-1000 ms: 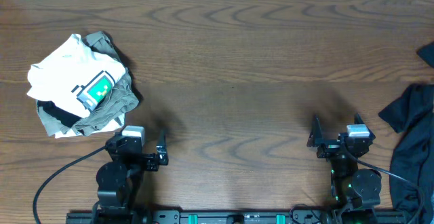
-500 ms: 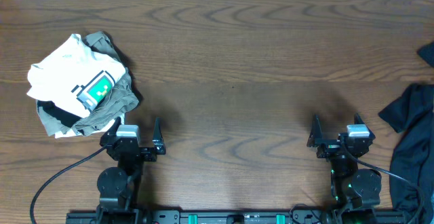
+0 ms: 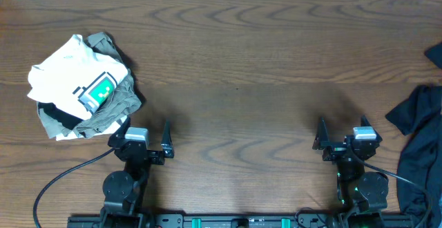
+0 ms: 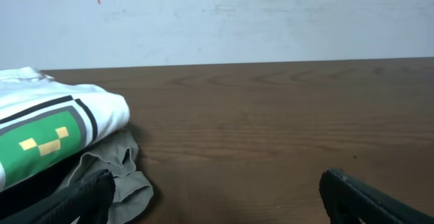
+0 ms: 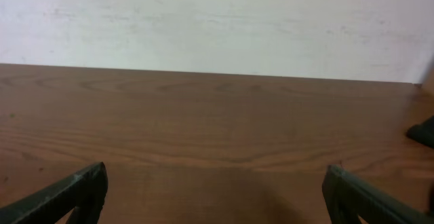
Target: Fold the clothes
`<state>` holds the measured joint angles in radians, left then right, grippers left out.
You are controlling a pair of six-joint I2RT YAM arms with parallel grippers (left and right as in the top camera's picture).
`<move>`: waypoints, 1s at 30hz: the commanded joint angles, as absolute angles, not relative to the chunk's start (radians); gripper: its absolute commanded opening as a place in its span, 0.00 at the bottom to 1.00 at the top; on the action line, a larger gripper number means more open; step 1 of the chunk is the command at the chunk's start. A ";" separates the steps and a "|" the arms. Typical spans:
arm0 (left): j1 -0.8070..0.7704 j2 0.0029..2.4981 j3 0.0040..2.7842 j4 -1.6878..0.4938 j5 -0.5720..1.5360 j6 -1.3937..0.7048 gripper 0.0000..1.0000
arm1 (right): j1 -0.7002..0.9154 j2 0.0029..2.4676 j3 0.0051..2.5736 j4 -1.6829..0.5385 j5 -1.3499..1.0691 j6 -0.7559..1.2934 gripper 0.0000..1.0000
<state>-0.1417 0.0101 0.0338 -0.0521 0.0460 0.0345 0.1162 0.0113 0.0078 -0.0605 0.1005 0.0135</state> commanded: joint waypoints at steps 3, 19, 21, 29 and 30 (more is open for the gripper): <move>-0.131 0.001 0.004 -0.065 0.033 0.049 0.98 | 0.110 0.006 0.006 -0.064 0.094 0.003 0.99; -0.041 0.004 0.004 -0.065 0.033 0.049 0.98 | 0.110 0.006 0.006 -0.064 0.094 0.003 0.99; -0.041 0.004 0.004 -0.065 0.033 0.049 0.98 | 0.110 0.006 0.006 -0.064 0.094 0.003 0.99; -0.041 0.004 0.004 -0.065 0.033 0.049 0.98 | 0.110 0.006 0.006 -0.064 0.094 0.003 0.99; -0.041 0.004 0.004 -0.065 0.033 0.049 0.98 | 0.110 0.006 0.006 -0.064 0.094 0.003 0.99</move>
